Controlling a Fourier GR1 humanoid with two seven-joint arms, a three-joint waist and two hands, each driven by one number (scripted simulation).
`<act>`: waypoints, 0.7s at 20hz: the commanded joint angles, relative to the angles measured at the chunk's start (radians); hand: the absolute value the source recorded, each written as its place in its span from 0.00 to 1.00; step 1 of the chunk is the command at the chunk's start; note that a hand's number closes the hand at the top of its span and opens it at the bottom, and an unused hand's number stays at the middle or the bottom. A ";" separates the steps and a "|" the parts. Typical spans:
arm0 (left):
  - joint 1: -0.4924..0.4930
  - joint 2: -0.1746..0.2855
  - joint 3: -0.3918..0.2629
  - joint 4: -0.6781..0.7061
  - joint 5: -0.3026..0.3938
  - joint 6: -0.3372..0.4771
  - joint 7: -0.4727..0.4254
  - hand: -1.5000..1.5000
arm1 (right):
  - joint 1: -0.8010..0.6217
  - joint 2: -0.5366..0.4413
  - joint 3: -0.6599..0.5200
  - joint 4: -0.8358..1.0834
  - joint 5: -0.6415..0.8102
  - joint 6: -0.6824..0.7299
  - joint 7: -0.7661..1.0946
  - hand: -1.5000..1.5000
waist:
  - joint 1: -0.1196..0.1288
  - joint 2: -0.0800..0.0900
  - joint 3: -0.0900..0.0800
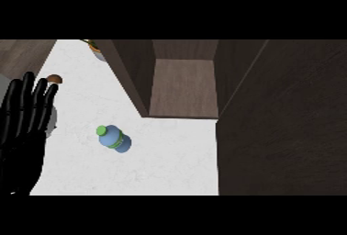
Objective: Pick up the bottled water, place it into the cabinet and close the cabinet
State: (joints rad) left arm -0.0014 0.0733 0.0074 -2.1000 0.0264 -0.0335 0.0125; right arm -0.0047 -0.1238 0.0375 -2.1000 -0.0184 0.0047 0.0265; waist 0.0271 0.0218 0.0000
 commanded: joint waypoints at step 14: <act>0.133 -0.073 -0.191 -0.125 -0.148 0.291 0.284 0.00 | 0.407 -0.015 0.011 -0.288 -0.257 0.138 0.135 0.00 | -0.038 -0.026 0.001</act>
State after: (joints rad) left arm 0.0863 0.0082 -0.1148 -2.1660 -0.0870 0.2094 0.2267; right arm 0.2616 -0.0972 0.1035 -2.3159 -0.1675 0.0685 0.1735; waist -0.0076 -0.0025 0.0005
